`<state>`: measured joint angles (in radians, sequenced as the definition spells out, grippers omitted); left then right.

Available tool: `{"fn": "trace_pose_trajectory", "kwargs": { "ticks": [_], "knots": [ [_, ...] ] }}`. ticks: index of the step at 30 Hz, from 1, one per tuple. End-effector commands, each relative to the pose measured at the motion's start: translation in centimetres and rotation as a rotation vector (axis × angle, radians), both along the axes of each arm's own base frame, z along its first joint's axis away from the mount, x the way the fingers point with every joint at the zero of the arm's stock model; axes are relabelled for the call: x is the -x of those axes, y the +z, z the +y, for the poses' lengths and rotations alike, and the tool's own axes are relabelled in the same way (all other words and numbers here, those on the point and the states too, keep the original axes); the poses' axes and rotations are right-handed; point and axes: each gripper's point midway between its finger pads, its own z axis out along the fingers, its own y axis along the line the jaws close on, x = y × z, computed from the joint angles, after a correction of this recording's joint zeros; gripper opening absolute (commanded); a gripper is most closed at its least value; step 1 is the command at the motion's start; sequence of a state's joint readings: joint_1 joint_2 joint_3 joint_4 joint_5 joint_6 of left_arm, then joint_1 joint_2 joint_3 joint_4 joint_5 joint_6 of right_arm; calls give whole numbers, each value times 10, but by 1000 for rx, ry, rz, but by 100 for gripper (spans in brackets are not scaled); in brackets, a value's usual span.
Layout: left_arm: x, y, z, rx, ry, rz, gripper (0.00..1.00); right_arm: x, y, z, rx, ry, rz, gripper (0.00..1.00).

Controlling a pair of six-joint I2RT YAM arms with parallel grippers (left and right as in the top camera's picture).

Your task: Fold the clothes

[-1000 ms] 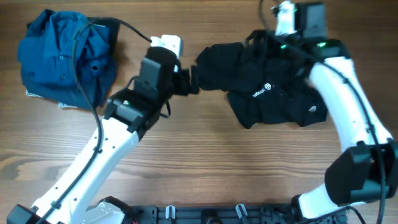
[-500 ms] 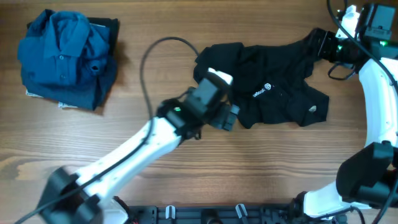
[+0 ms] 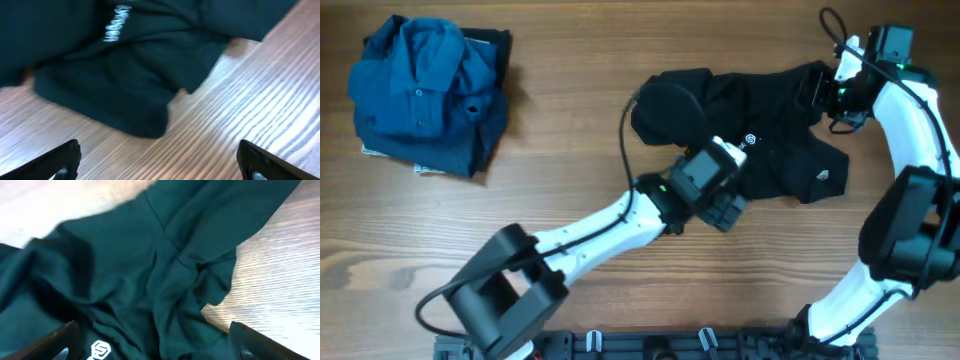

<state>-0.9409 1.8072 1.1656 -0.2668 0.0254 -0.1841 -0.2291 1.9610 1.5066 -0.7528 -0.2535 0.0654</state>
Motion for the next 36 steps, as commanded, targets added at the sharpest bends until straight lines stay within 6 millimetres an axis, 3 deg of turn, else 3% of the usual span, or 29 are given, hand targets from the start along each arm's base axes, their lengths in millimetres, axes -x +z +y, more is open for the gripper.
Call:
{"fn": "trace_pose_trajectory", "kwargs": {
  "ticks": [1, 7, 14, 19, 21, 26, 31, 36],
  "knots": [
    [12, -9, -19, 3, -69, -8, 100, 4, -30, 1, 0, 13, 62, 91],
    [12, -30, -25, -31, -111, -26, 99, 0, -38, 0, 0, 13, 62, 88],
    [-3, -60, -30, -52, -79, -67, 100, 1, -44, -5, 26, 4, 76, 88],
    [-14, -65, -26, -72, -41, -102, 98, 4, -54, -6, 30, 1, 100, 80],
    [-17, -65, -24, -71, -33, -101, 92, 6, -58, -6, 31, 1, 104, 79],
    [-20, -65, -22, -70, -23, -99, 64, 7, -63, -6, 32, 1, 101, 73],
    [-20, -65, -22, -70, -23, -99, 52, 13, -70, -14, 80, -16, 124, 68],
    [-20, -64, -22, -68, -24, -101, 29, 17, -81, -20, 113, -27, 126, 59]
  ]
}}
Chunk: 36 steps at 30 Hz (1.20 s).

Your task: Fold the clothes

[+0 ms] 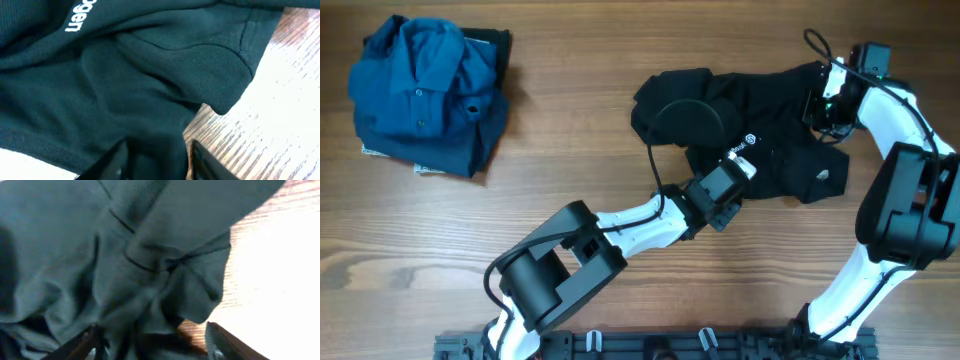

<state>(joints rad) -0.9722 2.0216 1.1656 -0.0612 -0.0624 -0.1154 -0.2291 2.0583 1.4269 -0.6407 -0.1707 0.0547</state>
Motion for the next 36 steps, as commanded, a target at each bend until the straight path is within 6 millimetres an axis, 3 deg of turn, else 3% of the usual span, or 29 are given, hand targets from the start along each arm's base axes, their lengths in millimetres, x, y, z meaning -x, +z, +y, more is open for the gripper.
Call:
{"fn": "trace_pose_trajectory", "kwargs": {
  "ticks": [1, 3, 8, 10, 12, 13, 14, 20, 22, 28, 33, 36],
  "knots": [
    [-6, 3, -2, 5, 8, -16, 22, 11, -21, -8, 54, -10, 48, 57],
    [-7, 4, -2, 6, 9, -17, 5, 11, -23, -9, 65, 7, 38, 55],
    [-18, 20, 9, 25, 56, -15, 4, 9, -29, -8, 76, 36, 10, 49],
    [-25, 25, 16, 46, 110, 3, 4, 10, -31, -8, 73, 40, 10, 40],
    [-34, 32, 26, 62, 165, 18, 4, 8, -30, -3, 55, 48, 2, 24],
    [-38, 35, 31, 69, 183, 20, 4, 6, -29, 0, 39, 53, -10, 10],
    [-42, 39, 35, 74, 193, 19, 4, 5, -29, 1, 30, 52, -16, 4],
    [-71, 87, 64, 140, 274, -36, 4, -5, -6, 10, -29, 58, -58, 4],
    [-83, 115, 79, 182, 311, -72, 4, -12, 18, 11, -39, 50, -100, 4],
    [-108, 217, 144, 331, 439, -227, 4, -29, 129, 26, -94, 102, -290, 4],
    [-102, 297, 193, 449, 511, -371, 4, -17, 222, 29, -58, 111, -415, 4],
    [-91, 331, 210, 503, 526, -437, 4, 0, 270, 32, -38, 118, -485, 4]
  ]
}}
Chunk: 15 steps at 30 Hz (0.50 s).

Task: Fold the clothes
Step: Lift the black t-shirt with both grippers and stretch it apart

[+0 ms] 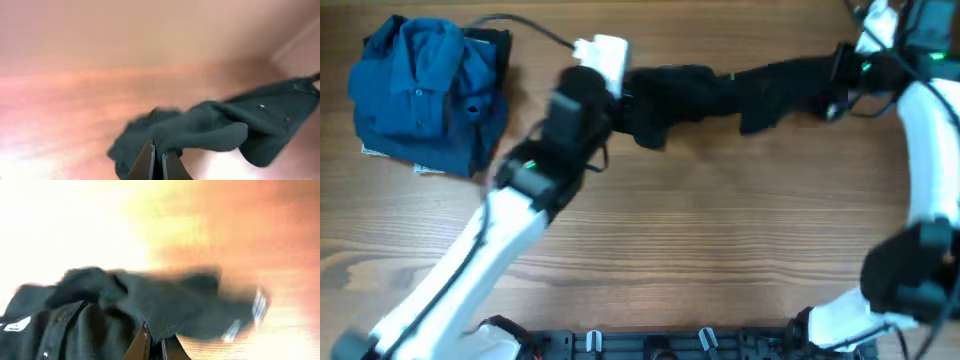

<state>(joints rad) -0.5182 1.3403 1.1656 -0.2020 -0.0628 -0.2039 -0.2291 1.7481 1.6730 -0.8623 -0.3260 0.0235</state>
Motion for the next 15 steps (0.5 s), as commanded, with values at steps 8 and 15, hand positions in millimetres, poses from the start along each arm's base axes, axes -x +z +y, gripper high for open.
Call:
{"fn": "trace_pose_trajectory", "kwargs": {
  "ticks": [8, 15],
  "knots": [
    [67, 138, 54, 180, 53, -309, 4, 80, 165, 26, 36, 24, -280, 4],
    [136, 209, 90, 292, 51, -503, 4, 160, 232, 41, 84, 17, -427, 4]
  ]
}}
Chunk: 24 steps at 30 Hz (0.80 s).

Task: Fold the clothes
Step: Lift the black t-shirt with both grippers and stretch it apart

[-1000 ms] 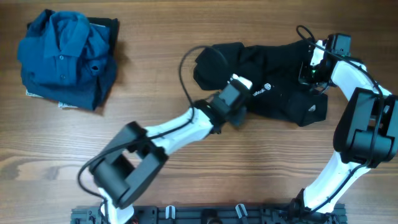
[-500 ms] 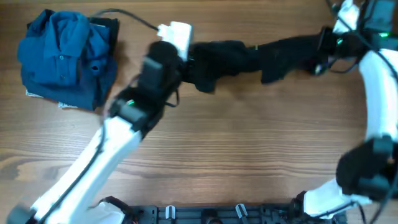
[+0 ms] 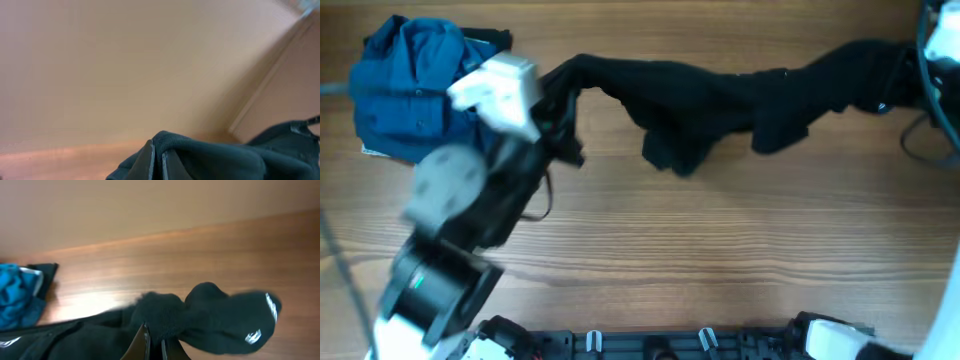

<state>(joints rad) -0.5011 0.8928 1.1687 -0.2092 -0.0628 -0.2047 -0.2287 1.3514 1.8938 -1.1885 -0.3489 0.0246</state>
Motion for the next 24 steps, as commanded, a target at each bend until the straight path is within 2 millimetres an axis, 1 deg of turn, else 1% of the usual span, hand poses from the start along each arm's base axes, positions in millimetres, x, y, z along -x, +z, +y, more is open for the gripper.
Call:
{"fn": "trace_pose_trajectory", "kwargs": {
  "ticks": [1, 5, 9, 11, 13, 14, 17, 20, 21, 22, 24],
  "knots": [
    [45, 54, 32, 94, 31, -138, 4, 48, 56, 9, 45, -11, -159, 4],
    [74, 68, 47, 111, 31, -168, 4, 85, 77, 13, 74, -39, -222, 4],
    [96, 81, 59, 122, 31, -189, 4, 120, 99, 19, 94, -46, -298, 4],
    [100, 85, 62, 123, 31, -191, 4, 130, 106, 18, 108, -66, -317, 4],
    [100, 86, 65, 124, 49, -187, 4, 134, 109, 16, 118, -83, -325, 4],
    [99, 84, 68, 124, 66, -180, 4, 135, 109, 14, 123, -90, -325, 4],
    [84, 72, 75, 107, 145, -128, 4, 126, 103, 12, 119, -91, -295, 4],
    [62, 53, 74, 65, 202, -51, 4, 106, 89, 8, 108, -87, -225, 4],
    [56, 47, 73, 53, 214, -31, 4, 98, 82, 6, 102, -86, -192, 4],
    [44, 37, 71, 29, 238, 7, 4, 89, 75, 4, 95, -82, -158, 4],
    [27, 22, 69, -4, 276, 58, 4, 71, 58, 4, 88, -45, -91, 4]
  ]
}}
